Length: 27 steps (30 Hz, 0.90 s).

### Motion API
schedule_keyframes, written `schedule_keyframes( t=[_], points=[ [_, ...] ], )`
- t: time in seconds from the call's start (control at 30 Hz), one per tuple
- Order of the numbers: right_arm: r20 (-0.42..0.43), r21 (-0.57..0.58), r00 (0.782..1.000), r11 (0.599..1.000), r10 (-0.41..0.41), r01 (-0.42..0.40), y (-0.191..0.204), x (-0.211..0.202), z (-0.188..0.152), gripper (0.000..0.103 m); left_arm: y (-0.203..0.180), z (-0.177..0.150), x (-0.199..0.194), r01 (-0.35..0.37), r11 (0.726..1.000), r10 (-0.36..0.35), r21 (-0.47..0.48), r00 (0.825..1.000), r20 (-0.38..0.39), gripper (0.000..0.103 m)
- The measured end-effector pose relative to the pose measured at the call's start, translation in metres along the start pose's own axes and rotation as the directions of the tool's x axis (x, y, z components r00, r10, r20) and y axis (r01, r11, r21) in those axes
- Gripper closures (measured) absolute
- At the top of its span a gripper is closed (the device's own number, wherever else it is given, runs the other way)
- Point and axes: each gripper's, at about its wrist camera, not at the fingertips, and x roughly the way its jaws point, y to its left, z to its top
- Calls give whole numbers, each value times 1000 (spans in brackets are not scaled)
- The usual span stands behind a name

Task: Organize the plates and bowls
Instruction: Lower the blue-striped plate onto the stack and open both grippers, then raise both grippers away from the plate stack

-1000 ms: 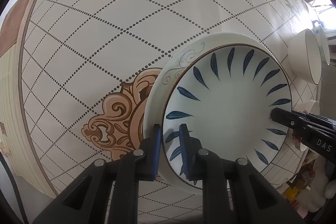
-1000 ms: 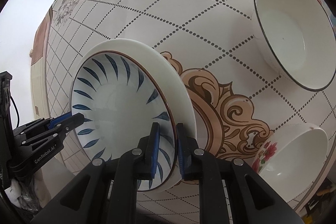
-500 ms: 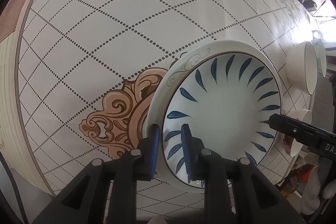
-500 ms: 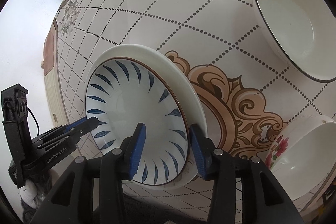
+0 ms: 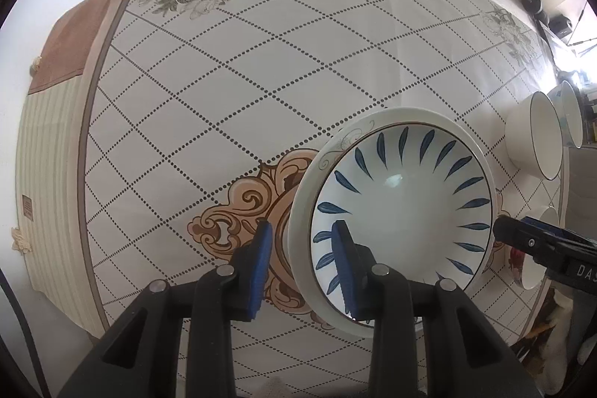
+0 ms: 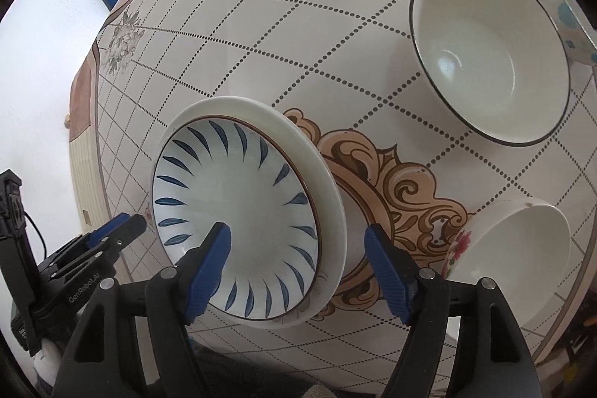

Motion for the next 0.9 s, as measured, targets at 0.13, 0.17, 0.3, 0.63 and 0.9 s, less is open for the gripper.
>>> schedule_keyframes(
  t=[0.13, 0.17, 0.3, 0.63, 0.9],
  points=[
    [68, -53, 990, 990, -128, 131, 10, -17, -19, 3, -8, -5, -23, -26, 1000, 26, 0, 996, 80, 28],
    [91, -59, 983, 985, -158, 163, 13, -23, -25, 3, -10, -7, -29, -28, 1000, 27, 5, 995, 98, 25],
    [181, -72, 965, 976, -190, 206, 26, -52, -46, 3, -21, -12, -54, -24, 1000, 21, 18, 987, 161, 24],
    [336, -113, 928, 971, -161, 210, 53, -127, -94, 3, -39, -52, -113, -45, 999, 41, 8, 967, 250, 24],
    [418, -143, 898, 967, -134, 211, 66, -173, -140, 3, -37, -90, -159, -53, 999, 54, -10, 952, 301, 24]
  ],
)
